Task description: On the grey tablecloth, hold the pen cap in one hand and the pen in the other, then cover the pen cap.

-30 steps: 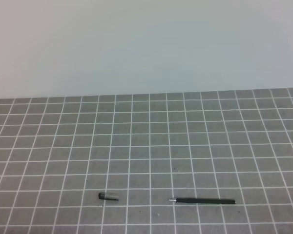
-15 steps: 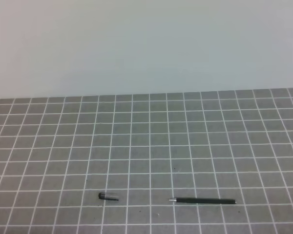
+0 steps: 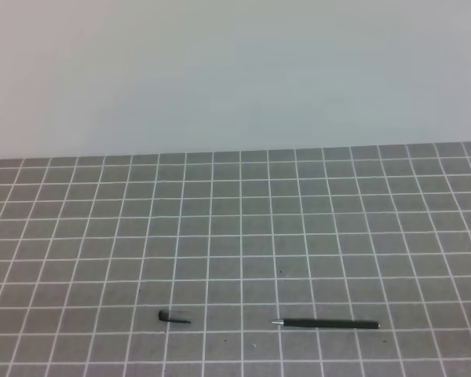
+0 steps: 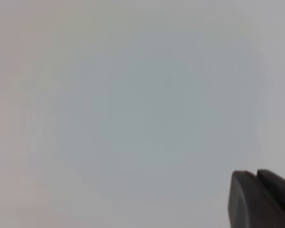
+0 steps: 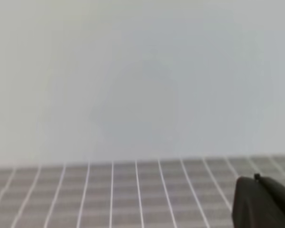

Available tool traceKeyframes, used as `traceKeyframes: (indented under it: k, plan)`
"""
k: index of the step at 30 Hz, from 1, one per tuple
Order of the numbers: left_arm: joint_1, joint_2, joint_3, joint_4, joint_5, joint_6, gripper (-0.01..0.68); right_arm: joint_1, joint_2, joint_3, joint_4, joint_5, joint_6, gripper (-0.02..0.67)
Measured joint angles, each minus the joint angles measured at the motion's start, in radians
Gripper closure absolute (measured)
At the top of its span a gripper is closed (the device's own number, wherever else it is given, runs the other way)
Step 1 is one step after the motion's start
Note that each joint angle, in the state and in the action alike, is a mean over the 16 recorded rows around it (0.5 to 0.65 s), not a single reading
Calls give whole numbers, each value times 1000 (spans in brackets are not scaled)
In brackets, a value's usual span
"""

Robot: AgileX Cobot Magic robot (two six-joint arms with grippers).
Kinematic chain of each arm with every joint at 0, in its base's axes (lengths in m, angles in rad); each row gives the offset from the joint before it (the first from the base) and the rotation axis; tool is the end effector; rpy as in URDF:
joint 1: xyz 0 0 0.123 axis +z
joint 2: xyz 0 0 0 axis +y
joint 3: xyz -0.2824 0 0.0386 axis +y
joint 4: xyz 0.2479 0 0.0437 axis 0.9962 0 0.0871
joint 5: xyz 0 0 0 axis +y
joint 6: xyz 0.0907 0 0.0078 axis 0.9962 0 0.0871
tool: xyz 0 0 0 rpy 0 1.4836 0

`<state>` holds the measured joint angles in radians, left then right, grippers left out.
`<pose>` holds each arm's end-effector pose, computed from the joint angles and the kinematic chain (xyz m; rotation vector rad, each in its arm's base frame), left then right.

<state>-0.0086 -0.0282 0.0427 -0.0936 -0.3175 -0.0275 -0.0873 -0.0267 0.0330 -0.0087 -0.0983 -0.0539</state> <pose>0.0494 0.0022 0.2281 -0.0894 1.1792 -0.0929 0.0542 -0.0047 0.2123 0.0165 1.3926 -0.1242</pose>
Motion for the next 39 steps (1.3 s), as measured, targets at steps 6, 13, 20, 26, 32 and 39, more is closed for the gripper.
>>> traceKeyframes:
  k: [6, 13, 20, 26, 32, 39]
  plan:
    - [0, 0, 0, -3, -91, -1, 672, 0, 1, 0, 7, -110, 0, 652]
    - [0, 1, -22, -8, -36, -29, 672, 0, 1, 0, 10, -181, 1, 652]
    - [0, 1, -116, -4, 166, -64, 672, 0, 2, -1, 40, -235, 16, 652]
    - [0, 2, -214, 9, 331, -74, 672, 0, 2, -36, 35, -189, 61, 652]
    - [0, 3, -265, 17, 405, -70, 672, 0, 8, -150, -35, 7, 107, 652]
    - [0, 47, -287, -7, 459, -69, 672, 0, 73, -396, -122, 354, 93, 651]
